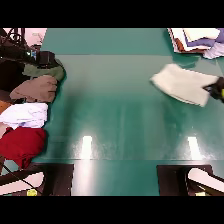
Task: Fold the shirts.
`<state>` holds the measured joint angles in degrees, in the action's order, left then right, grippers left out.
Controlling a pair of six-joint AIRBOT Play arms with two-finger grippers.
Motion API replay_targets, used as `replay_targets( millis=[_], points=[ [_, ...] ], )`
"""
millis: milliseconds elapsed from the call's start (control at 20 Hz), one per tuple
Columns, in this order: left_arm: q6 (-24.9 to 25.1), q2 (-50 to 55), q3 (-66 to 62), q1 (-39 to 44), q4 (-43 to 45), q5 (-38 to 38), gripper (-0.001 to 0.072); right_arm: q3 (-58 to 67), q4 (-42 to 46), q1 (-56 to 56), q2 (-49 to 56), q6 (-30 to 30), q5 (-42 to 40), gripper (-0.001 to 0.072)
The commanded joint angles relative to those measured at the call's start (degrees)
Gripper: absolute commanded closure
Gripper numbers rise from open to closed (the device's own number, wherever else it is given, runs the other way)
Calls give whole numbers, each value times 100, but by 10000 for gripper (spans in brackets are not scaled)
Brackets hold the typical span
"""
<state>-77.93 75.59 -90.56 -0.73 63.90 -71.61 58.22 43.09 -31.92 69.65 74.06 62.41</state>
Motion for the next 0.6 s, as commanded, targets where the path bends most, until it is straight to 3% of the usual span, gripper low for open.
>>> replay_targets(
  millis=[0,200,450,500,550],
  points=[
    [-13,-2,2,-2,-190,61,680,-787,55,-1528,-549,66,-546,700],
    [-11,-2,2,-2,-216,61,680,-1119,188,-2293,-551,79,-398,700],
    [-7,-2,2,-2,-216,57,680,-1154,896,-2354,-555,282,-103,698],
    [-4,-2,2,-2,-216,50,680,-1080,1167,-2354,-553,284,52,661],
    [-4,-2,2,-2,-216,46,680,-953,1593,-2356,-553,282,236,474]
  ],
)
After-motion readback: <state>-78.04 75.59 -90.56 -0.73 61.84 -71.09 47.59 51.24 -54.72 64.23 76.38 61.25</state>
